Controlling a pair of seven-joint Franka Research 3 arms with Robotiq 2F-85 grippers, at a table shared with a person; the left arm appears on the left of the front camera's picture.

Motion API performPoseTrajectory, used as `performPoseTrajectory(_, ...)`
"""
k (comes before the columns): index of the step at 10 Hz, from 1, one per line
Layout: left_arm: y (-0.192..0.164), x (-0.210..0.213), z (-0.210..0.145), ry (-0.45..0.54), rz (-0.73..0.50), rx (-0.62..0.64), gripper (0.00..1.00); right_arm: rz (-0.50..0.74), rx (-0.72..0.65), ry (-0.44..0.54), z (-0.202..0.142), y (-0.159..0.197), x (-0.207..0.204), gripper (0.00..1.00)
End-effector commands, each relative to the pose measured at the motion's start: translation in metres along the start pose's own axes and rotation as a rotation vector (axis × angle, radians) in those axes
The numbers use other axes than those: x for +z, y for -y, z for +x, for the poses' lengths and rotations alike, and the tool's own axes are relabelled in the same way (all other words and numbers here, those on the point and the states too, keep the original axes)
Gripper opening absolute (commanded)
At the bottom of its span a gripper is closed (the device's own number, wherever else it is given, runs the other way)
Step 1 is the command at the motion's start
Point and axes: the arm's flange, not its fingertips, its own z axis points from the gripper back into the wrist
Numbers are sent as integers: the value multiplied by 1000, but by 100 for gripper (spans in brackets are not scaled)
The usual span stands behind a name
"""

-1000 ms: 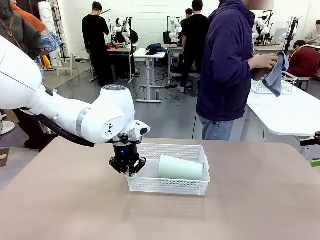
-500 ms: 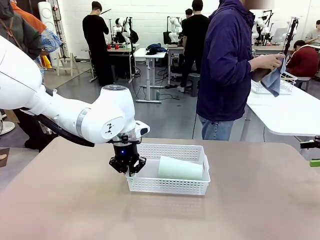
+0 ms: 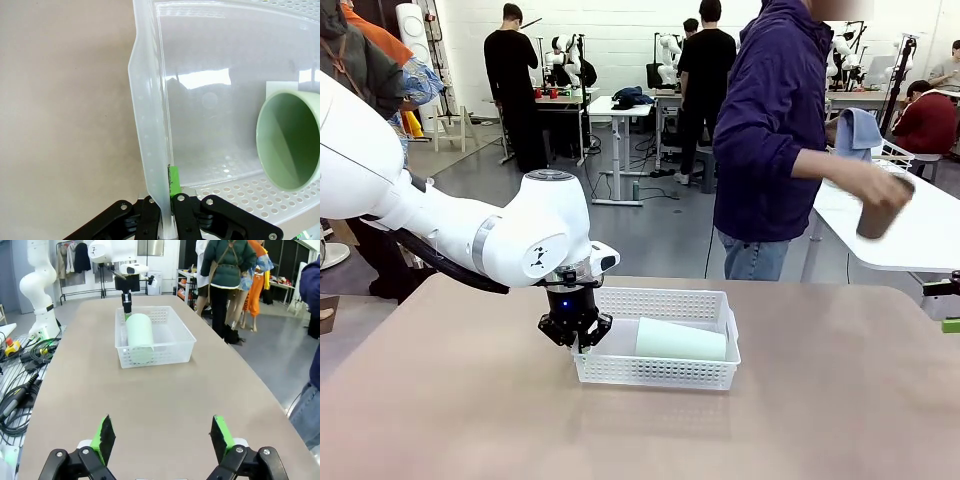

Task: Clean and organize the cups into the basket.
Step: Pick up the Reusable plastic cup from the right side of the table and stack it inside the Organizing basket in the center of the table.

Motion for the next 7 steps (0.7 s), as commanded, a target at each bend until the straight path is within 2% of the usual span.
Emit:
performPoseTrajectory(1,0,-1,-1,3,0,-2,0,8,4,-6,1,-5,-1,100)
performPoseTrajectory(7,0,-1,-1,3,0,-2,0,8,4,-6,1,-5,-1,100)
